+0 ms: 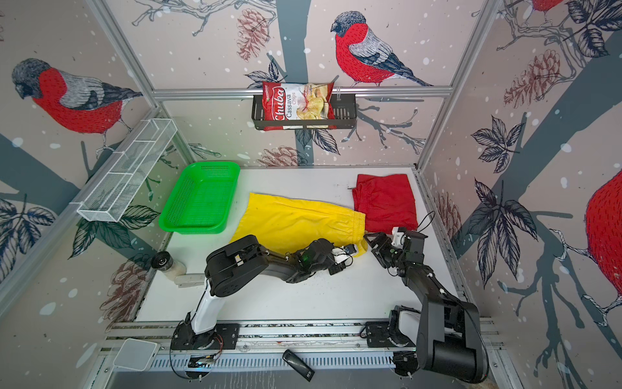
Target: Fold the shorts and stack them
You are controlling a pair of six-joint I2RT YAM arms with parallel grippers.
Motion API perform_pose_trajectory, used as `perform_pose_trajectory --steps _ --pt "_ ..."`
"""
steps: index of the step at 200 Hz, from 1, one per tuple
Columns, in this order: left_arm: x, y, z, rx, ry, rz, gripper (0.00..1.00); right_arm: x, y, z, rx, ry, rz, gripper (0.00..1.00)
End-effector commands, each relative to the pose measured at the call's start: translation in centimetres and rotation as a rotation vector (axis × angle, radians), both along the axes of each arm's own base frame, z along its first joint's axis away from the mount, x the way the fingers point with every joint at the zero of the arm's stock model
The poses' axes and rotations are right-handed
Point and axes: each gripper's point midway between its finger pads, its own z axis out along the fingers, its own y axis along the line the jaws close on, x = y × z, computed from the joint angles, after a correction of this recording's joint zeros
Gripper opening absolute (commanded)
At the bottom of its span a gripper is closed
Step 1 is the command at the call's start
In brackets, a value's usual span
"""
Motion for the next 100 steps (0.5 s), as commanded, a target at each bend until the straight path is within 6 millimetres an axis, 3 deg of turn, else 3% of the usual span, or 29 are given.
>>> perform_pose_trajectory --steps 1,54,89,100 --pt "-0.4 -0.8 2.0 -0.099 0.004 -0.026 0.02 1.0 1.2 0.9 0.074 -0.012 -0.005 0.86" --pt "-0.9 -0.7 1.4 -0.08 -0.011 -0.059 0.0 1.8 3.5 0.0 0.157 0.049 0.035 0.87" --pt "-1.6 -0.6 1.8 -0.068 -0.041 -0.111 0.05 3.4 2.8 -0.8 0.111 0.046 0.024 0.85" --pt "-2.3 0.0 1.1 -0.042 -0.034 -0.133 0.09 3.8 2.8 -1.0 0.101 0.052 0.03 0.84"
